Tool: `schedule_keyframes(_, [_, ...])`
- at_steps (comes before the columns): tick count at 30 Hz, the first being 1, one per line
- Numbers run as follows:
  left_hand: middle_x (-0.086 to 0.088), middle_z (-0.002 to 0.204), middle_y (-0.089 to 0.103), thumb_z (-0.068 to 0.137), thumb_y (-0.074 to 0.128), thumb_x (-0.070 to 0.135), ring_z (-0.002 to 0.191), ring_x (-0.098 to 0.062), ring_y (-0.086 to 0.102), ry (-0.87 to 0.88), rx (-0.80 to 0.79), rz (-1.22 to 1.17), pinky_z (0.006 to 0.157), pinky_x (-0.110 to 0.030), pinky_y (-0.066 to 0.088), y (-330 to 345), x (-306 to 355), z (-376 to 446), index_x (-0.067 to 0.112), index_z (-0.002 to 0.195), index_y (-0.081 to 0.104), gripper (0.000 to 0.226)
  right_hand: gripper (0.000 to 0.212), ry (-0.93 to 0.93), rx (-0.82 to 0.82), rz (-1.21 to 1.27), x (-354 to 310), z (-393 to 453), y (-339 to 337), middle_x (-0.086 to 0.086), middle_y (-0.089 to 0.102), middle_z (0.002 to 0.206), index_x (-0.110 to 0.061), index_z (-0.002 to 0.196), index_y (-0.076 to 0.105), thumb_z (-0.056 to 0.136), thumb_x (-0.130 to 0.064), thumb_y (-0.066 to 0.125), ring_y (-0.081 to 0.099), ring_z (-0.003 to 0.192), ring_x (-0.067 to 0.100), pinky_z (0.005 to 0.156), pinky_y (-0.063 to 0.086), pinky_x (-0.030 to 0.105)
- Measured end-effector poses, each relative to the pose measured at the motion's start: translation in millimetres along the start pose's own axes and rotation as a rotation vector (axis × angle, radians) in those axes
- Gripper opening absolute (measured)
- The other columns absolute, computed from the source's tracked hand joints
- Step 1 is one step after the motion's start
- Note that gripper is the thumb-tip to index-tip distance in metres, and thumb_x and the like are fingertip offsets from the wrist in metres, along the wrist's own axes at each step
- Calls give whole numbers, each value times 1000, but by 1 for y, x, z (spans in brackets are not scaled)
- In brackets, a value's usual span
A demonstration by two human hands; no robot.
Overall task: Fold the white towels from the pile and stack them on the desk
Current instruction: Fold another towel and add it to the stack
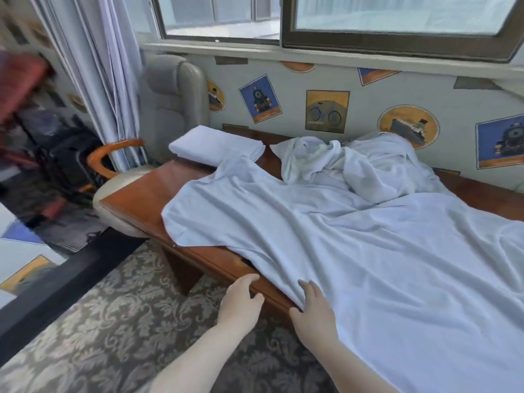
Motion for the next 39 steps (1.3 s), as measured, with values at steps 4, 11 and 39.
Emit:
schedule_keyframes(4, [10,142,47,96,52,24,127,-14,46,-6,36,-21,102,-30,41,-38,-13,28,30,135,49,40,58,-26,-10,33,-40,22,16,-5,30,155,-21,147,35,91,-24,50,42,133,19,104,36,31])
schedule_keyframes(11, [9,141,48,95,52,22,128,-14,45,3,3,23,104,-35,42,-71,-44,103,27,136,50,41,56,-52,-7,68,-90,96,55,-9,42,146,-25,142,42,87,-20,53,44,129,15,101,38,29])
schedule_keyframes(39, [5,93,48,97,38,17,86,-18,44,342,-326,675,70,-33,37,-341,-230,393,27,89,40,13,39,159,344,-224,-404,264,273,-7,73,94,-19,82,71,50,-21,94,70,100,14,77,59,45])
Point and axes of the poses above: each hand's wrist, its own z-axis towards the middle knuckle, its own y-axis out of the palm, x = y × z, the point moved 1 cm from there along z, towards the middle knuckle
